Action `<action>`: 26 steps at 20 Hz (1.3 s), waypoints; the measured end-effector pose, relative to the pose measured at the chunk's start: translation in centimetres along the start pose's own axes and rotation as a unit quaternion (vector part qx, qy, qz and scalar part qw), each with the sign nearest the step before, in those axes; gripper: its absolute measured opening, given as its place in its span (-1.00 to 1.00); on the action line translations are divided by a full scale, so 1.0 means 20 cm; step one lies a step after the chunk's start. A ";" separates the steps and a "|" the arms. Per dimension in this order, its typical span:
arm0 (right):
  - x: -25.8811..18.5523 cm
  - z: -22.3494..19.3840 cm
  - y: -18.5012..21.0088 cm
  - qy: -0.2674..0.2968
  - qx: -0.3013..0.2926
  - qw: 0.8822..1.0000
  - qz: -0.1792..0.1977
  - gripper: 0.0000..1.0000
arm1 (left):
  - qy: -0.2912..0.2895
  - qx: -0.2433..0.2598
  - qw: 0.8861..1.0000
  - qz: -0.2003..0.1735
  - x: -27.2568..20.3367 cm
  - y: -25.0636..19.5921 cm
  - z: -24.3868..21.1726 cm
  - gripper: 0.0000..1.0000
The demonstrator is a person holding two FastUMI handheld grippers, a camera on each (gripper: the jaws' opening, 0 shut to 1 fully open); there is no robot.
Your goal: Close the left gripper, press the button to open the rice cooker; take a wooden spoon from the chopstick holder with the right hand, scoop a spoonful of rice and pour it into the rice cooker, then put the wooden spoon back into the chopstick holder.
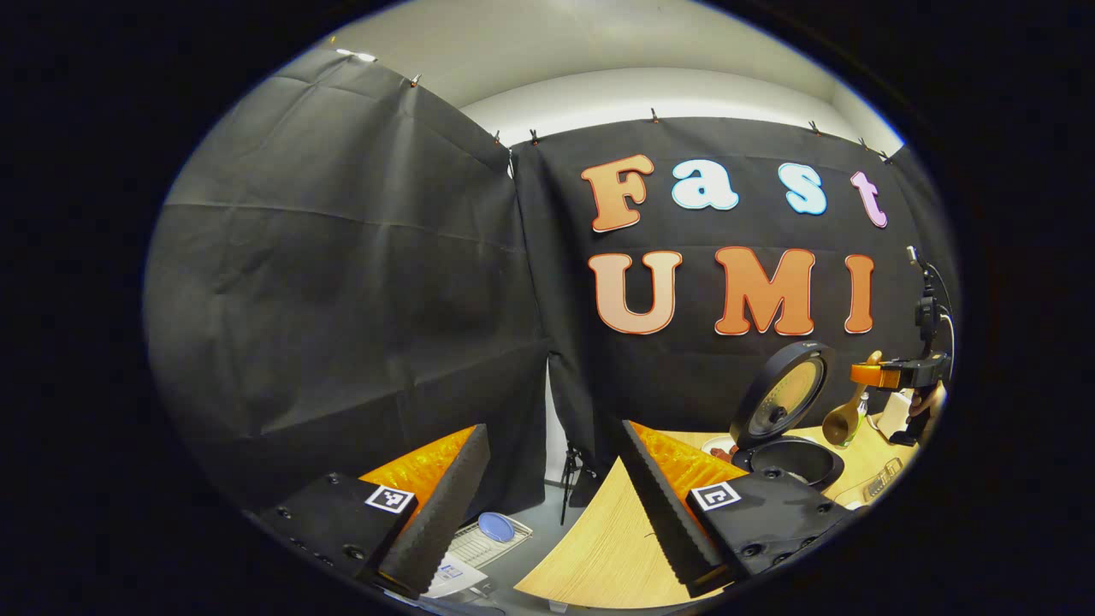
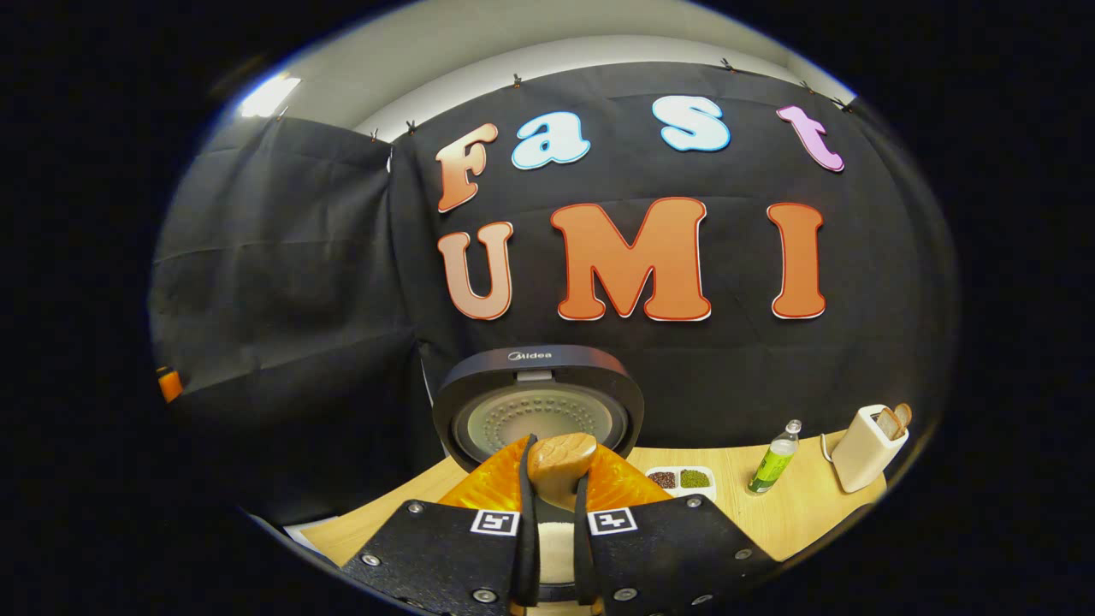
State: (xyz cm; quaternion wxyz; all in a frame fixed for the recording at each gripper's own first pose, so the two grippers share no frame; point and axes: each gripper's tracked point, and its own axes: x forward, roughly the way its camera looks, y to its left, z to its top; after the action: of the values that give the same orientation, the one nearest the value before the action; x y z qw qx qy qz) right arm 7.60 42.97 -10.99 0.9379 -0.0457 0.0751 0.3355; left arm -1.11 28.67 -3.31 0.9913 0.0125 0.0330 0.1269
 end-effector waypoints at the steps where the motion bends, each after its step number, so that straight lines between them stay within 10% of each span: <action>1: 0.00 -0.02 0.00 0.005 0.000 1.000 0.000 -0.70 | 0.002 -0.001 1.000 0.000 0.00 0.00 -0.01 0.94; 10: -0.20 0.10 -0.17 -0.022 0.063 0.998 -0.009 -0.70 | -0.004 -0.020 1.000 -0.007 0.01 -0.02 0.01 0.98; 26: -0.90 -0.13 -1.29 -0.035 0.186 0.973 -0.130 -0.70 | -0.022 -0.021 0.998 -0.047 -0.02 -0.78 0.17 0.98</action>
State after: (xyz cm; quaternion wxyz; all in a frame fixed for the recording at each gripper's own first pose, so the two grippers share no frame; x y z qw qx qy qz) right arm 9.89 11.49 -9.56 0.9675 0.1323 0.0973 0.1922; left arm 2.55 13.42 -0.42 0.9967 -0.0070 0.0093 0.0801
